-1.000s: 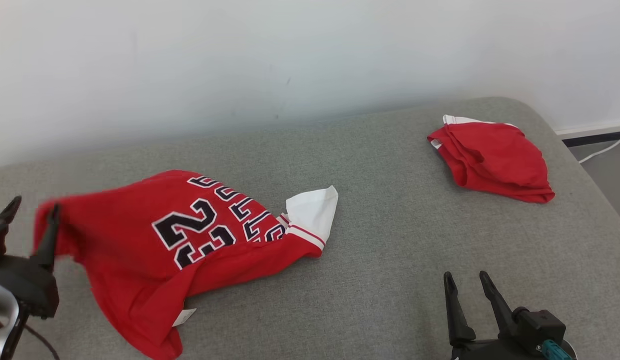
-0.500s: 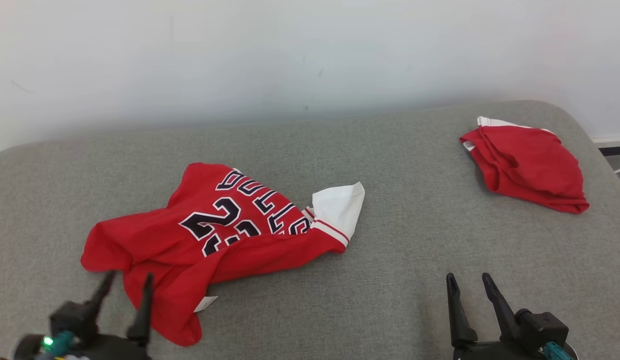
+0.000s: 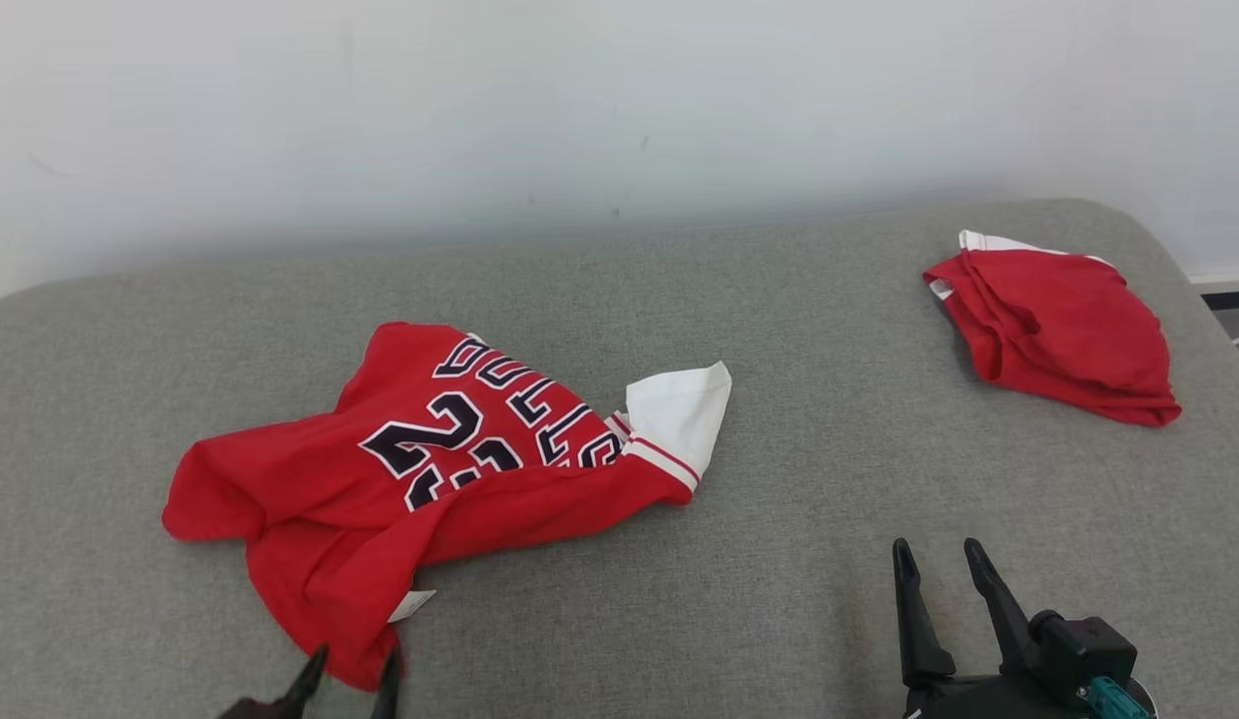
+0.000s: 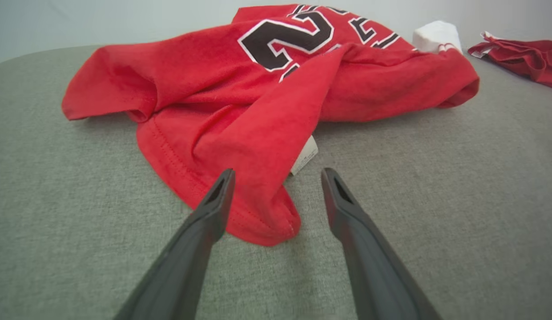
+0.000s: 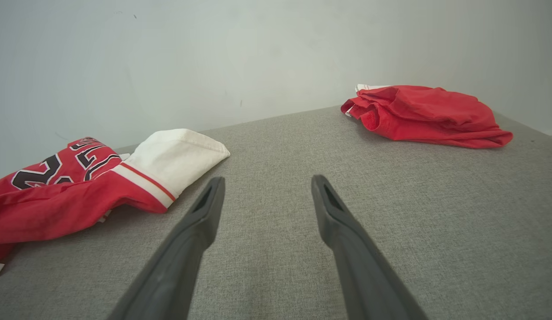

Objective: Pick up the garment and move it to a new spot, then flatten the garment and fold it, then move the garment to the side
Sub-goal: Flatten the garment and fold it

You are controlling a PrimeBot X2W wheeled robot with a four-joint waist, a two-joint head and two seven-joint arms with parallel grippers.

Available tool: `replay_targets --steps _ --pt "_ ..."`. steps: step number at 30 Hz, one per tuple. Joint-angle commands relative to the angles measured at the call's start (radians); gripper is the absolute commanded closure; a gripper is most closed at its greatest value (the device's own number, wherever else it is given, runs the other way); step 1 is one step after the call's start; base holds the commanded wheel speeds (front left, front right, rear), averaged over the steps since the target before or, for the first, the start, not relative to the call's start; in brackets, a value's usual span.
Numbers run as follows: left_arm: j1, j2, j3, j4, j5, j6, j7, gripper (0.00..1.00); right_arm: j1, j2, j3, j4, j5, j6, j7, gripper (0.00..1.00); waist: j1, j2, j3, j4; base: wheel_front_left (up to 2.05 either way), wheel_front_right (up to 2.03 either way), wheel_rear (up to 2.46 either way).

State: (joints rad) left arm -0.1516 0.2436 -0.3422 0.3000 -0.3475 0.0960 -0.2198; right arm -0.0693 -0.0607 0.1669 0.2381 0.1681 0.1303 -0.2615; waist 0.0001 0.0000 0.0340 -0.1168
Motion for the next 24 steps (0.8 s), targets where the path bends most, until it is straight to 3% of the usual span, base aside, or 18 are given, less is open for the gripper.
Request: replay_targets --steps 1,17,19,20,24 --pt "0.024 0.001 -0.006 0.02 -0.009 0.003 -0.003 0.0 0.004 -0.005 0.003 0.001 0.003 0.001 -0.005 0.0 -0.0001 0.0 -0.004 -0.005 0.0 0.0 0.0" --pt "-0.057 -0.046 -0.001 0.238 -0.012 -0.03 -0.044 0.0 0.008 -0.008 0.005 0.002 -0.006 0.001 -0.003 0.0 -0.0001 0.0 -0.008 -0.017 0.0 0.0 0.0" --pt "-0.061 -0.051 0.001 0.258 -0.011 -0.031 -0.046 0.76 0.009 -0.009 0.006 0.003 -0.006 0.001 -0.002 0.0 -0.0001 0.0 -0.012 -0.015 0.0 0.0 0.0" --pt "-0.064 -0.053 0.001 0.27 -0.009 -0.035 -0.047 1.0 0.01 -0.009 0.007 0.003 -0.007 0.001 -0.001 0.0 -0.0001 0.0 -0.014 -0.014 0.0 0.0 0.0" --pt "-0.081 -0.068 0.013 0.291 -0.003 -0.046 -0.047 1.0 0.013 -0.011 0.006 0.003 -0.007 0.001 0.0 0.0 -0.0001 0.0 -0.019 -0.007 0.0 0.0 0.0"
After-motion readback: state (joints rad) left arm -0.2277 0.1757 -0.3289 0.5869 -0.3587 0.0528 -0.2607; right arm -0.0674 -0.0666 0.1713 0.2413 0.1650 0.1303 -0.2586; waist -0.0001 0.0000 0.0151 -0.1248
